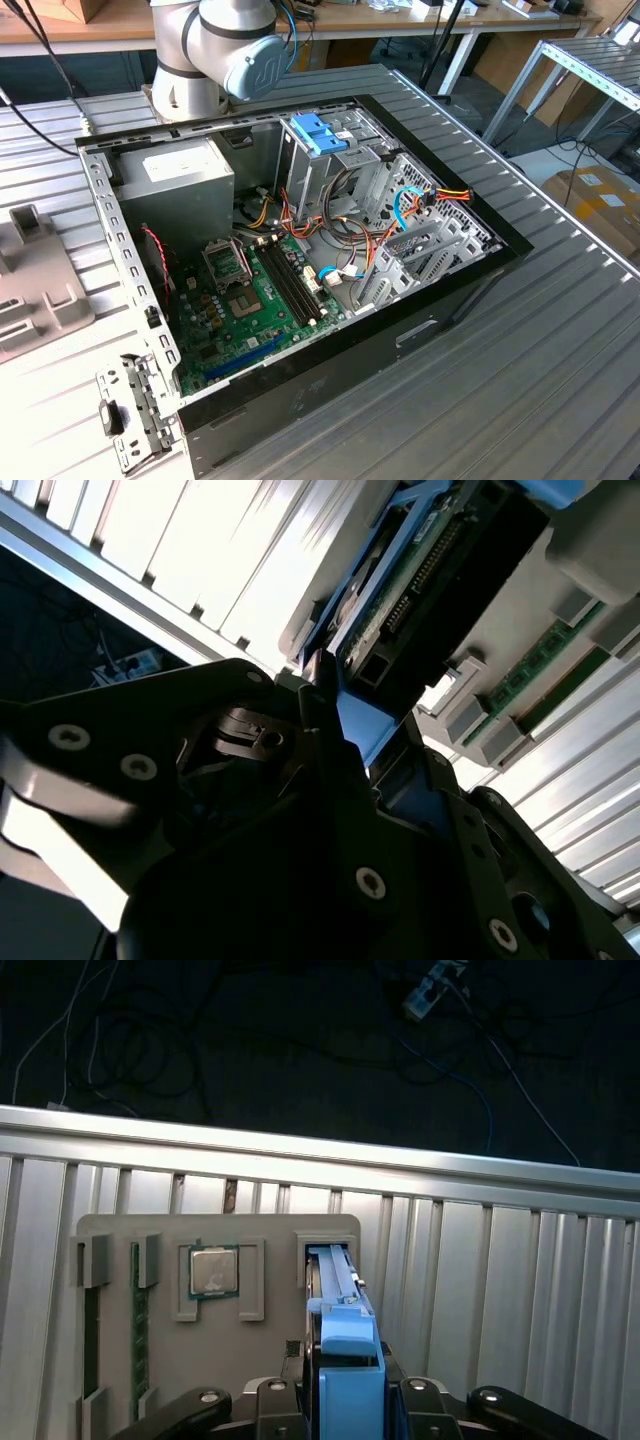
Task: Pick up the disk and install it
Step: 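Pick up the disk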
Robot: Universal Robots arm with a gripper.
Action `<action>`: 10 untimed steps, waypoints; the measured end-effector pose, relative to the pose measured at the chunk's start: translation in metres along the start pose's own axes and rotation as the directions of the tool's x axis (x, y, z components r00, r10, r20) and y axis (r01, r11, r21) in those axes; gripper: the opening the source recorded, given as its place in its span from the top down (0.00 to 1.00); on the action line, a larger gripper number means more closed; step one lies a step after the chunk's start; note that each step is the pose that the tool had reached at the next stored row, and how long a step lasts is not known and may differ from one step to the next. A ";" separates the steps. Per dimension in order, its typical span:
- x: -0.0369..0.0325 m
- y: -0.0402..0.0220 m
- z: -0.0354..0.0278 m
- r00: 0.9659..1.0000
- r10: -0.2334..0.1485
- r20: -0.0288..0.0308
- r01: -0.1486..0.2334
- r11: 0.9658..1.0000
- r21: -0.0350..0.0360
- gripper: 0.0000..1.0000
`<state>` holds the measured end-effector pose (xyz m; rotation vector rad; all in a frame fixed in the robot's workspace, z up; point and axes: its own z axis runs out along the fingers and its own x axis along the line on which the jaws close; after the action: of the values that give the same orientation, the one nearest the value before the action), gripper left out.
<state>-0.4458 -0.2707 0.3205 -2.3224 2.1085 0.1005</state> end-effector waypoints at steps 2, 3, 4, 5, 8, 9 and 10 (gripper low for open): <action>-0.0001 0.0001 -0.0018 1.000 0.000 0.003 0.000 1.000 0.000 0.63; -0.0001 0.0001 -0.0026 1.000 0.000 0.004 0.000 1.000 0.000 0.63; -0.0002 0.0001 -0.0036 1.000 0.000 0.005 0.000 1.000 0.001 0.63; -0.0002 0.0002 -0.0043 1.000 0.000 0.006 0.000 1.000 0.001 0.63; -0.0004 0.0003 -0.0078 1.000 0.000 0.011 0.000 1.000 0.001 0.63; -0.0005 0.0004 -0.0098 1.000 -0.001 0.015 0.001 1.000 0.002 0.63; -0.0005 0.0004 -0.0108 1.000 -0.001 0.018 0.001 1.000 0.002 0.63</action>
<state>-0.4457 -0.2708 0.3313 -2.3125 2.0986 0.1187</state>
